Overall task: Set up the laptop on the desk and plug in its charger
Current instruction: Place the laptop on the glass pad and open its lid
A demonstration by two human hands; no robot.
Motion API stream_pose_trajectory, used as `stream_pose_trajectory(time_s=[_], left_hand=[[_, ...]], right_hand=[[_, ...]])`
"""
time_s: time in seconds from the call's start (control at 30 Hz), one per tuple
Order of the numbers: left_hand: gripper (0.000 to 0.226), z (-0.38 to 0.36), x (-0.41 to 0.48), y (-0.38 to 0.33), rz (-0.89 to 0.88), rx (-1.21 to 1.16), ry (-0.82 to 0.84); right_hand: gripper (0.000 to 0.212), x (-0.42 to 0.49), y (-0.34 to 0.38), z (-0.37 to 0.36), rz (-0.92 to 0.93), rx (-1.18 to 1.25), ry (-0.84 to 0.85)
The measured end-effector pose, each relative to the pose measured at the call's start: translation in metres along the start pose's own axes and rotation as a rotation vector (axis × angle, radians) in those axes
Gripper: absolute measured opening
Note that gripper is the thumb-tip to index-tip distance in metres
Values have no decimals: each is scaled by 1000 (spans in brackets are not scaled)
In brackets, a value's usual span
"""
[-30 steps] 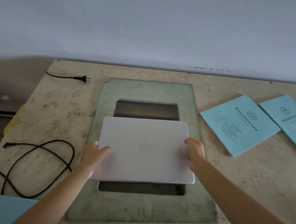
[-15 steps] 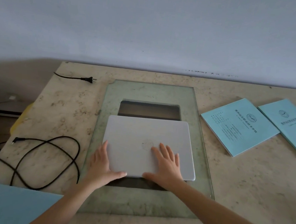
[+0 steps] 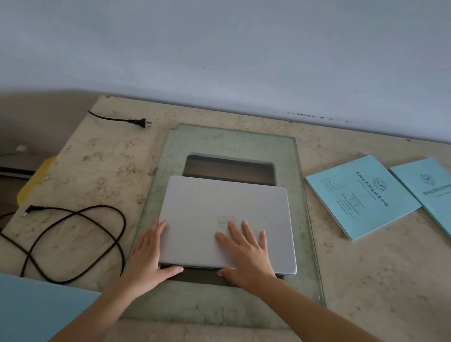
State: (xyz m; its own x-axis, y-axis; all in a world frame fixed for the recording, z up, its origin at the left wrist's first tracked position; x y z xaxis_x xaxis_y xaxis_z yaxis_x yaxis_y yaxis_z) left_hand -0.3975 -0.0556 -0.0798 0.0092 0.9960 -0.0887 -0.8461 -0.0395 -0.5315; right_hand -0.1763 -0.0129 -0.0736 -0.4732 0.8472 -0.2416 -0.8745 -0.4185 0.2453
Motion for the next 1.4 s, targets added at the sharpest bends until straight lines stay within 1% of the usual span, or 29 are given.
stream_pose_trajectory(time_s=[0.17,0.37,0.53,0.7,0.83,0.93,1.0,1.1,1.17,1.23,1.3,1.4], left_hand=[[107,5,-1,1,14,-78,-27],[114,4,-3,4,17,-100,-2],[112,3,-1,11,48,-168,-13],[106,5,-1,16,1,-246,-39],[116,4,0,22,61,-266,21],[116,4,1,24,95,-283,65],[117,4,2,24,111,-286,62],[115,7,4,20,84,-265,54],[108,11,5,16,49,-267,46],[101,14,6,13,26,-277,47],[98,16,6,13,14,-274,52],[99,18,7,13,22,-247,51]], right_hand=[[82,0,1,0,-12,1,17],[79,-2,1,5,-18,4,28],[68,-8,5,12,-1,4,22],[59,-14,11,21,49,-22,-4],[55,-17,12,23,74,-29,-19],[51,-18,13,25,85,-29,-41],[49,-18,13,25,105,-52,-56],[46,-21,14,25,133,-74,-78],[43,-26,18,30,155,-86,-127],[39,-31,21,38,195,-135,-233],[36,-34,24,43,233,-166,-306],[36,-36,24,47,268,-178,-357]])
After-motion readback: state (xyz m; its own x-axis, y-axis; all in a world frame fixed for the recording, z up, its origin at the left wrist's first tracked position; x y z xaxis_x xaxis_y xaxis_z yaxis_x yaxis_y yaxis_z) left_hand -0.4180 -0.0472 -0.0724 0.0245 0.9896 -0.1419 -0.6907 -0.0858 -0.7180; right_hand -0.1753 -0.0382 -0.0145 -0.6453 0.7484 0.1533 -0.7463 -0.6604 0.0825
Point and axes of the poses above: each hand's wrist, its own x-axis towards the middle knuckle, its own z-axis out of the back of the hand, y = z × x, the point moved 6 cm from there along x, towards the middle knuckle, and after that the axes turned 2 degrees about x, right-handed, at the moved point
